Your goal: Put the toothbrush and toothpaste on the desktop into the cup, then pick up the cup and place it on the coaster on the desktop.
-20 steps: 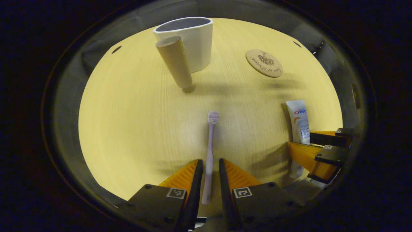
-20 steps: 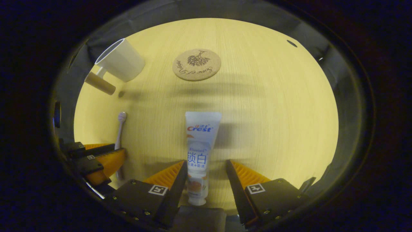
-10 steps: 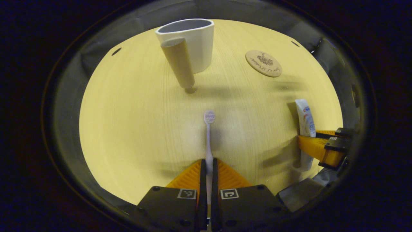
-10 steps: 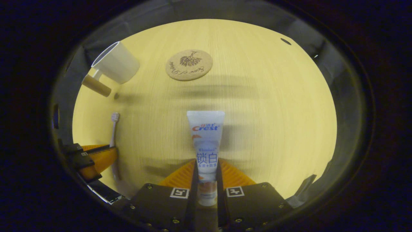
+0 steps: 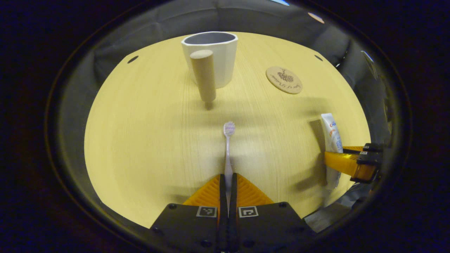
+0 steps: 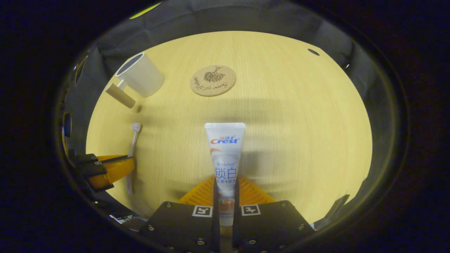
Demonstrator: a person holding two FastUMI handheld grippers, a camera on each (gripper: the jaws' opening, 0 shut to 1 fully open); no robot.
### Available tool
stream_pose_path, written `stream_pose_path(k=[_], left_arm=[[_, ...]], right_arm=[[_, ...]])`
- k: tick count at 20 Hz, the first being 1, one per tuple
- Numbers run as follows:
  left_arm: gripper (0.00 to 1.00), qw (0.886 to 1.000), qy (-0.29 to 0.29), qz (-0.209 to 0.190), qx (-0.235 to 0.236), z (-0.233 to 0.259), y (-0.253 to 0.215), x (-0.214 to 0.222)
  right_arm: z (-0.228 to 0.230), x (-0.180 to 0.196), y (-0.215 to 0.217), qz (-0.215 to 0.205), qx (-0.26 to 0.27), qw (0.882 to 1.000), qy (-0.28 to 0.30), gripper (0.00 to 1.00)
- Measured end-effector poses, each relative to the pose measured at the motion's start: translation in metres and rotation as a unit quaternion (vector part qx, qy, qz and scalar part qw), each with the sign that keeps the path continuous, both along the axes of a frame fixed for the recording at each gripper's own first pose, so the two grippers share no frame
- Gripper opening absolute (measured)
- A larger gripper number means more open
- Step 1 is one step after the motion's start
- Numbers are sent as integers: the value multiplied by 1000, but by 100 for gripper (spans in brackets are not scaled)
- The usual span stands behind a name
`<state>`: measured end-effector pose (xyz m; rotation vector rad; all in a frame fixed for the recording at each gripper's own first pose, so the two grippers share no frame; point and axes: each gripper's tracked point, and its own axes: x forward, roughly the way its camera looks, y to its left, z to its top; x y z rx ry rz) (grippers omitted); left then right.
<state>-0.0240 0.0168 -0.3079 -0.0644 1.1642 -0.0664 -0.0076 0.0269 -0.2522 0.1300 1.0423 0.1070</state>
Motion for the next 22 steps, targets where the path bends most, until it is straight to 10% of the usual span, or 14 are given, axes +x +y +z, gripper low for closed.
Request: stream_pose_path(k=[12, 22], left_arm=[[8, 984, -163, 62, -41, 81, 17, -6], [8, 937, -333, 91, -49, 154, 75, 22]], right_arm=[[77, 2, 13, 20, 56, 986, -155, 15], [148, 19, 17, 30, 71, 956, -283, 15]])
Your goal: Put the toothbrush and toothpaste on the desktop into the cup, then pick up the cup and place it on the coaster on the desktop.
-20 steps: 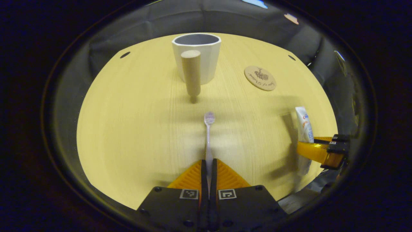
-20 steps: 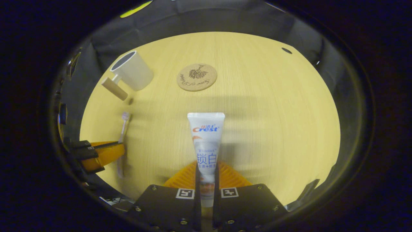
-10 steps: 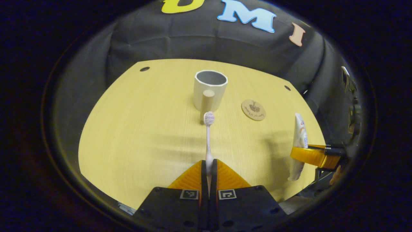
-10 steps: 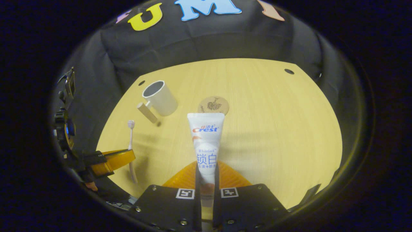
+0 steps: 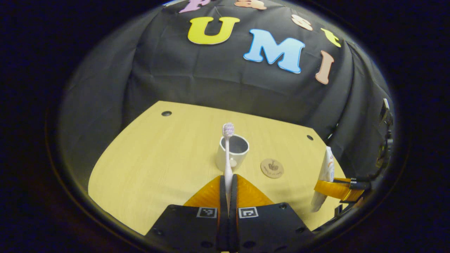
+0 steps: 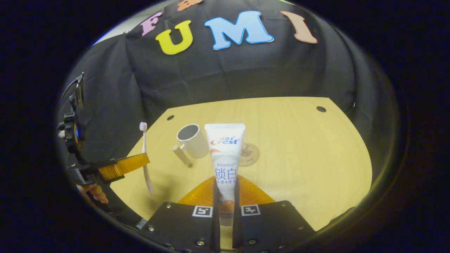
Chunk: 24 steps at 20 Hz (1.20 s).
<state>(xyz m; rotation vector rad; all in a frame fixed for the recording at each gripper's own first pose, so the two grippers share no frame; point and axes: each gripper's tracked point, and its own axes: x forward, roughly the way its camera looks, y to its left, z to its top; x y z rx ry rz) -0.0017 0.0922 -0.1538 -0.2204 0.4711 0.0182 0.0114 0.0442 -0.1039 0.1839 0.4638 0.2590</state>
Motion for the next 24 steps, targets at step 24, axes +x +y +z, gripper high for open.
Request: stream_pose_path(k=[24], left_arm=[[8, 982, -185, -24, -11, 31, 6, 198]], right_arm=[[-1, 32, -14, -39, -19, 999, 12, 17]])
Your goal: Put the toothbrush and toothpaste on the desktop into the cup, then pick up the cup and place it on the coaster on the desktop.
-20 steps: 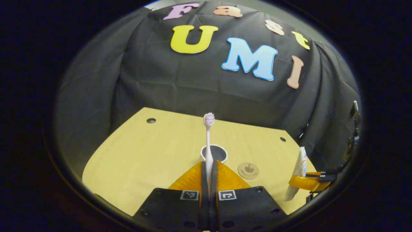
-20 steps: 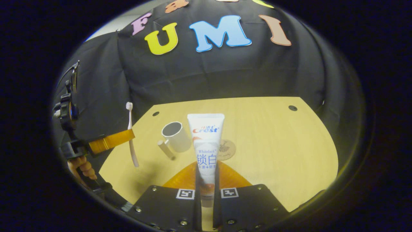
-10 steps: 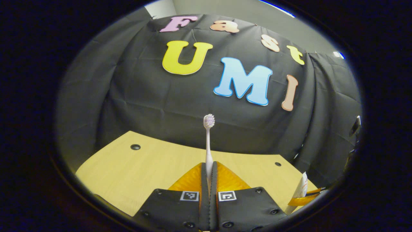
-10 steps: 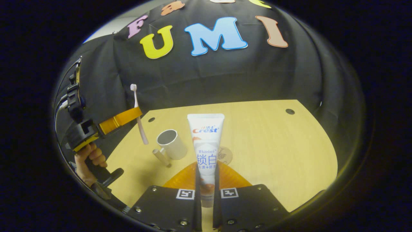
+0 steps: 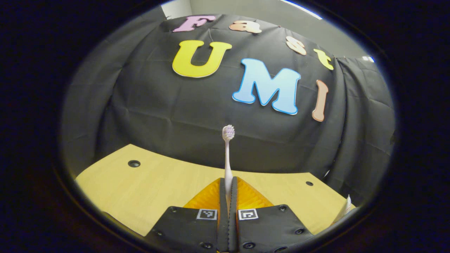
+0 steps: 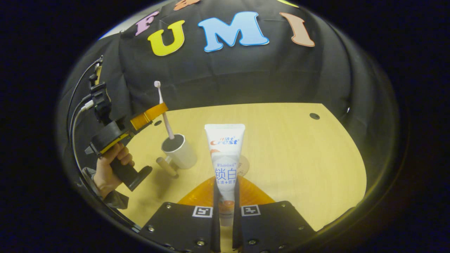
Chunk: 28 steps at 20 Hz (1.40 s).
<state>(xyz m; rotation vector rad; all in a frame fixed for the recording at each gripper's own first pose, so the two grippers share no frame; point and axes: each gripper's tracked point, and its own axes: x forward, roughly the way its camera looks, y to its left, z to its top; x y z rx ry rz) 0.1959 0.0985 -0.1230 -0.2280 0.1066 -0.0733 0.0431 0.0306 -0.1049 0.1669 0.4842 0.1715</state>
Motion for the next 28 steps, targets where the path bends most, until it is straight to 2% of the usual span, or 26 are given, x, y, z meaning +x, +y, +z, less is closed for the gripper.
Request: stream_pose_path(k=[1, 5, 6, 9, 12, 13, 16, 25, 27, 28], left_arm=[[8, 1000, 7, -1, 0, -9, 0, 2], [10, 999, 33, 7, 8, -34, 7, 5], [14, 999, 40, 5, 6, -38, 6, 4], [16, 999, 46, 3, 2, -40, 9, -1], [40, 998, 55, -8, -1, -42, 7, -6], [46, 998, 58, -8, -4, -42, 8, -10], [96, 998, 55, 1, -5, -33, 13, -23], [94, 997, 64, 42, -5, -14, 42, -80], [100, 996, 69, 52, -10, -14, 51, -93], [97, 996, 73, 57, -11, -13, 54, -99]], right_arm=[[-1, 0, 1, 0, 3, 1000, 3, 14], [-5, 0, 4, 2, 14, 1000, 18, 15], [-6, 0, 4, 3, 14, 1000, 21, 15], [-7, 1, 4, 8, 5, 1000, 22, 15], [0, 4, 9, 20, -2, 1000, 15, 15], [5, 6, 13, 26, -3, 1000, 11, 14], [22, 19, 29, 45, -10, 999, -7, 15], [77, 70, 80, 103, -7, 991, -88, 14], [84, 83, 92, 117, -6, 988, -105, 14], [89, 87, 101, 124, -2, 986, -114, 14]])
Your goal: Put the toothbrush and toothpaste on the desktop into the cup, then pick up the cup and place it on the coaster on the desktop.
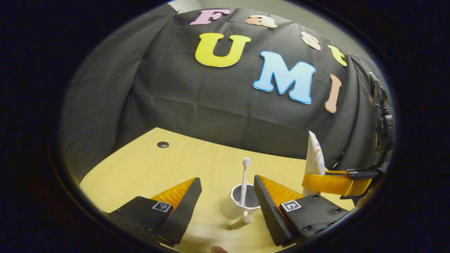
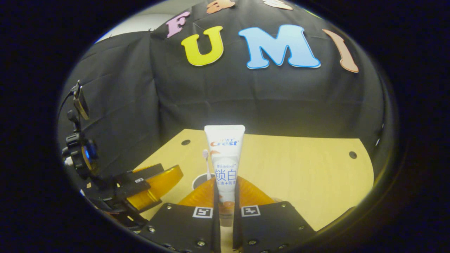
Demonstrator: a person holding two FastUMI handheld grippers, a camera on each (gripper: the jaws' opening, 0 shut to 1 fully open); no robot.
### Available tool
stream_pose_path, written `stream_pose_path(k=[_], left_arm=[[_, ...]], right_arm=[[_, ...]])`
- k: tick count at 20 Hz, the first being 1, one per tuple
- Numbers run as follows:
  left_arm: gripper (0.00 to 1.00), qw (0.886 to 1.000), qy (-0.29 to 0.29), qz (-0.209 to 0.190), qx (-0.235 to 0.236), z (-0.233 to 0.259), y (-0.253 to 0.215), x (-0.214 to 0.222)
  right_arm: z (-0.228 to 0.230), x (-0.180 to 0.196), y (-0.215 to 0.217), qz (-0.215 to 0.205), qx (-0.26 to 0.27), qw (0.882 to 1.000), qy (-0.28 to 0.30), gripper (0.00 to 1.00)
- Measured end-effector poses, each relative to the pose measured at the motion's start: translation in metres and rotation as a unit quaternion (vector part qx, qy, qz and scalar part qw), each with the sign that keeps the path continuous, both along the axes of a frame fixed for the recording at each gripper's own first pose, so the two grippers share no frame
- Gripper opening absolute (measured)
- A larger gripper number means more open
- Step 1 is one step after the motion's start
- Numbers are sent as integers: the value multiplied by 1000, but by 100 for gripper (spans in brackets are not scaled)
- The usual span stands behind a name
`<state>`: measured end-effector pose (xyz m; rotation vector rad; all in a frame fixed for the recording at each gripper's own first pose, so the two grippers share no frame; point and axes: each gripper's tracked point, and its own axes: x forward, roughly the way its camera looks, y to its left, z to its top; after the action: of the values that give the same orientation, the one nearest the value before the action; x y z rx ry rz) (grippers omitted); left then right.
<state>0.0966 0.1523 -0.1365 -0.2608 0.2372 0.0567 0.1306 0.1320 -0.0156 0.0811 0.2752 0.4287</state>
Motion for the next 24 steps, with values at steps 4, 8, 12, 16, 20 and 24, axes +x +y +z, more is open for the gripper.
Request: stream_pose_path(k=[4, 8, 12, 16, 20, 24], left_arm=[[97, 1000, 12, 18, -7, -6, 10, -20], [97, 999, 22, 29, -29, -10, 14, -37], [97, 998, 29, 39, -35, -16, 19, -51], [97, 998, 33, 45, -38, -19, 22, -58], [97, 997, 36, 47, -42, -21, 22, -61], [97, 997, 38, 45, -47, -23, 20, -64]], right_arm=[[17, 22, 29, 23, 15, 999, -29, 15], [23, 42, 54, 37, 21, 998, -53, 14], [12, 59, 72, 43, 0, 997, -57, 14], [-8, 63, 85, 55, -26, 997, -41, 17], [-17, 67, 86, 51, -49, 997, -24, 22], [-23, 64, 81, 53, -56, 997, -4, 28]])
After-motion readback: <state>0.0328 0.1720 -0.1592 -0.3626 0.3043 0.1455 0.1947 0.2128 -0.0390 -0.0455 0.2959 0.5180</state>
